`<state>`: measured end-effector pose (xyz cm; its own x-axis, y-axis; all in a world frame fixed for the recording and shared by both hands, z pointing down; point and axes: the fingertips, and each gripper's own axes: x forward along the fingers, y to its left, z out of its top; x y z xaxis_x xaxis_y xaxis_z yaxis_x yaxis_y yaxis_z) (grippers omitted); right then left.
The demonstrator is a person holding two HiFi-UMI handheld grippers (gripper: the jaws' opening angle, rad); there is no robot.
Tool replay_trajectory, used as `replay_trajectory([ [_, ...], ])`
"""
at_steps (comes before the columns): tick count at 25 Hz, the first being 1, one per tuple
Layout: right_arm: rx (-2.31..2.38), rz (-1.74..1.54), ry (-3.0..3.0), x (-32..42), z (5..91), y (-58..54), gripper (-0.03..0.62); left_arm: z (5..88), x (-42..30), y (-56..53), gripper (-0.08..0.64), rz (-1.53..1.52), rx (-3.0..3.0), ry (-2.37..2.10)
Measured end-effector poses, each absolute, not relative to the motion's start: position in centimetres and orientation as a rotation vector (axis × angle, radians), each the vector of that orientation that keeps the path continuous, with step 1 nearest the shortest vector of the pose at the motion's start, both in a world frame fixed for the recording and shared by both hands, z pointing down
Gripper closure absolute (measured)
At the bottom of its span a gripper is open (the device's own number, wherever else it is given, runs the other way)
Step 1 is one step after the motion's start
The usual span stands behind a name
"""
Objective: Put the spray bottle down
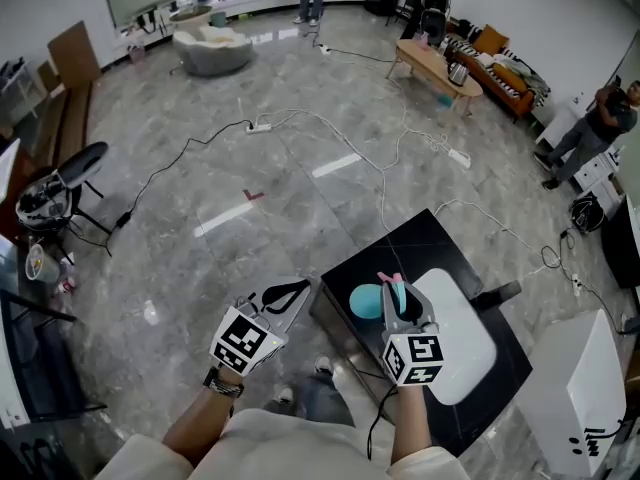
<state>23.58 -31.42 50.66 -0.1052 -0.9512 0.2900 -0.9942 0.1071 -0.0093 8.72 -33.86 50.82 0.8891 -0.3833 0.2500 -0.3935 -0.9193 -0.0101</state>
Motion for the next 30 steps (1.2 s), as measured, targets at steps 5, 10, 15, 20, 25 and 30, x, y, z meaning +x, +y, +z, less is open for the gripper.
replay_trajectory([
  [5,1.886,0.302,-2.193,24.1,52.2,-34.3,0.522,51.2,9.6,-35.8,0.555,0.399,2.986,-0.669],
  [10,1.813,0.317,-2.208,24.6,55.0,-37.0,0.522,53.1,9.9,-37.1,0.555,0.432,2.94,-0.721],
  [15,1.752,0.336,-2.207,24.8,58.0,-38.8,0.522,54.2,10.0,-38.3,0.555,0.447,2.896,-0.774],
  [20,1.692,0.338,-2.209,24.3,60.1,-40.6,0.522,55.1,9.2,-39.7,0.555,0.468,2.859,-0.826],
  [25,1.646,0.326,-2.219,23.9,61.5,-41.9,0.522,55.7,8.8,-40.6,0.555,0.476,2.83,-0.865],
  [30,1.606,0.32,-2.215,24.0,63.1,-42.4,0.522,56.5,8.7,-41.1,0.555,0.489,2.807,-0.884],
])
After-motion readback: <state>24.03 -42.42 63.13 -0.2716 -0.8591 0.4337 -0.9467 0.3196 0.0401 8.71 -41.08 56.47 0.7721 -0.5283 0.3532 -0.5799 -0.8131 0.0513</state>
